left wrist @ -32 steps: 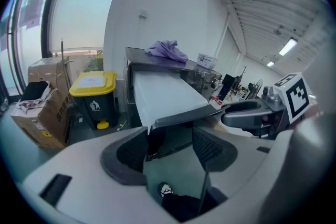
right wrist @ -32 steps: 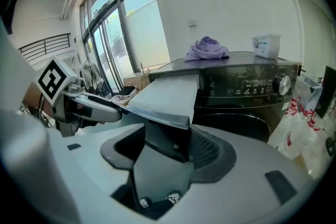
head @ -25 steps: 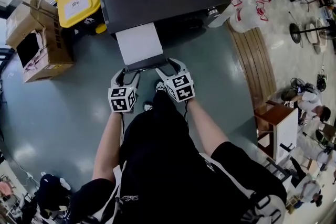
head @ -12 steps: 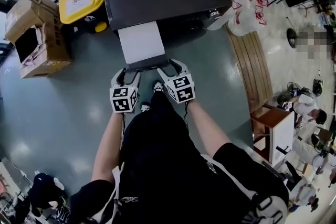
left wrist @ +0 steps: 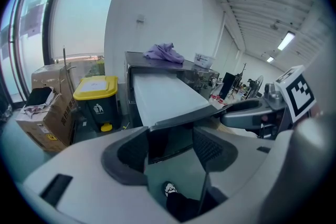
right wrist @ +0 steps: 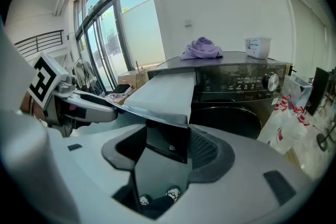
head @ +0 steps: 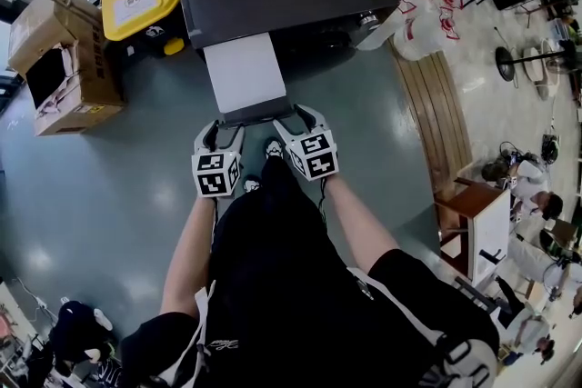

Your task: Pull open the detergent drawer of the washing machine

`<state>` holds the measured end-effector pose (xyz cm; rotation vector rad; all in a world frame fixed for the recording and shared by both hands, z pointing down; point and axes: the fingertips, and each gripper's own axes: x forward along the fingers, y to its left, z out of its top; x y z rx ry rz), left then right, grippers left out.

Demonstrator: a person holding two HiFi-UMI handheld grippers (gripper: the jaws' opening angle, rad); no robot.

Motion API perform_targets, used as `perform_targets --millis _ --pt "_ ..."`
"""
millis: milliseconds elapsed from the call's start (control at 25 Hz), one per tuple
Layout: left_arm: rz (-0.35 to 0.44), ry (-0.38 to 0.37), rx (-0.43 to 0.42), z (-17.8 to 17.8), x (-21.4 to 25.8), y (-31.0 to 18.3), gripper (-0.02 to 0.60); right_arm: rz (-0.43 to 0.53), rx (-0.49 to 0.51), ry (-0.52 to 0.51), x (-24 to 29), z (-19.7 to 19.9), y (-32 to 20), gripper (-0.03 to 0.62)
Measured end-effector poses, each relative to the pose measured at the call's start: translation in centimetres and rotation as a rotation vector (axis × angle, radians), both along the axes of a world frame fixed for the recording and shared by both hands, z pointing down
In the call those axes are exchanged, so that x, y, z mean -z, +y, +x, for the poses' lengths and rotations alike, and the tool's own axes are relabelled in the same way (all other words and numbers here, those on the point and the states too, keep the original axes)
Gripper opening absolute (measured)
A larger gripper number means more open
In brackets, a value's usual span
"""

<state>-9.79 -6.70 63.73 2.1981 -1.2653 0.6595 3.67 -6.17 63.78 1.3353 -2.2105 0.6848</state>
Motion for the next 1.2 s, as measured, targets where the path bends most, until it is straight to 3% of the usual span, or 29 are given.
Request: perform_targets --millis 1200 --pt "0.01 -0.013 -0.053 0.1 0.2 3.2 0.262 0.005 -0.043 0.017 -0.4 0.1 3.4 0.252"
